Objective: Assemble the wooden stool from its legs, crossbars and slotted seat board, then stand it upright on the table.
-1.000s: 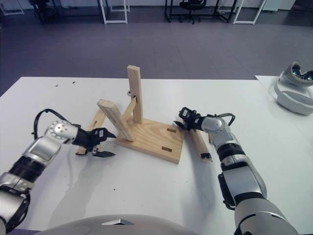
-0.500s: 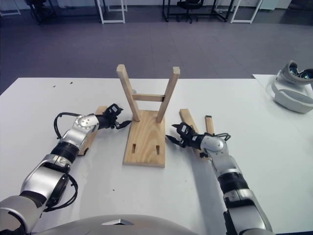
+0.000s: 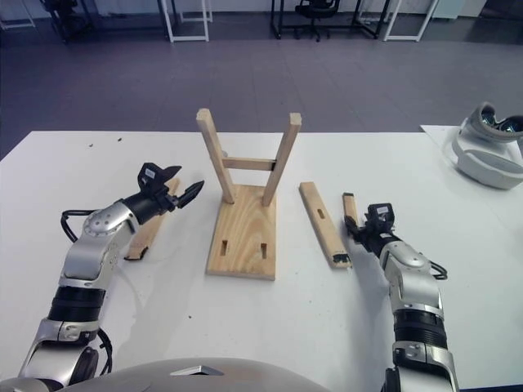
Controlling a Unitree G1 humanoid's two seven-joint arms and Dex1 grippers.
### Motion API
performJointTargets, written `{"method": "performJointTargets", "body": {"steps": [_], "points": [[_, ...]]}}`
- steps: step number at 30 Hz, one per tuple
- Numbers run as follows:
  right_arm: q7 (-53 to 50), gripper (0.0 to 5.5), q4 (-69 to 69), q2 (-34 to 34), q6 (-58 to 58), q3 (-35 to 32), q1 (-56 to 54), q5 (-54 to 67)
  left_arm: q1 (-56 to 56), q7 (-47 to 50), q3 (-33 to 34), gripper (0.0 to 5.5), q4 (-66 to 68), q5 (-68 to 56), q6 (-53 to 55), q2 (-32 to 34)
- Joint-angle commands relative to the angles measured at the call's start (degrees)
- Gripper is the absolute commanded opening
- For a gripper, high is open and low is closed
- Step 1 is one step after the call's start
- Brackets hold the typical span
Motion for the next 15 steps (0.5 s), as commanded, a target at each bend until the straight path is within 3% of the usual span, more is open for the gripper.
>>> {"method": "performJointTargets", "body": {"steps": [1,13,15], "points": [[-0.46,2.62,-0.34,1.27,5.28,2.37,2.31,-0.14,0.45,0.97,-0.18,3.86,-3.17,-0.91,2.95,0.05],[-0.63,0.55,-1.14,1.59,6.53,0.76,1.44,2.27,-0.09,2.4,0.4,3.86,-9.17,-3.53,7.49,-0.56],[-0.65,0.42,-0.72,1.8,6.18,0.59,1.31,2.7,-0.22,2.38,1.96,3.86,-11.1,-6.8,8.1,-1.61]]}}
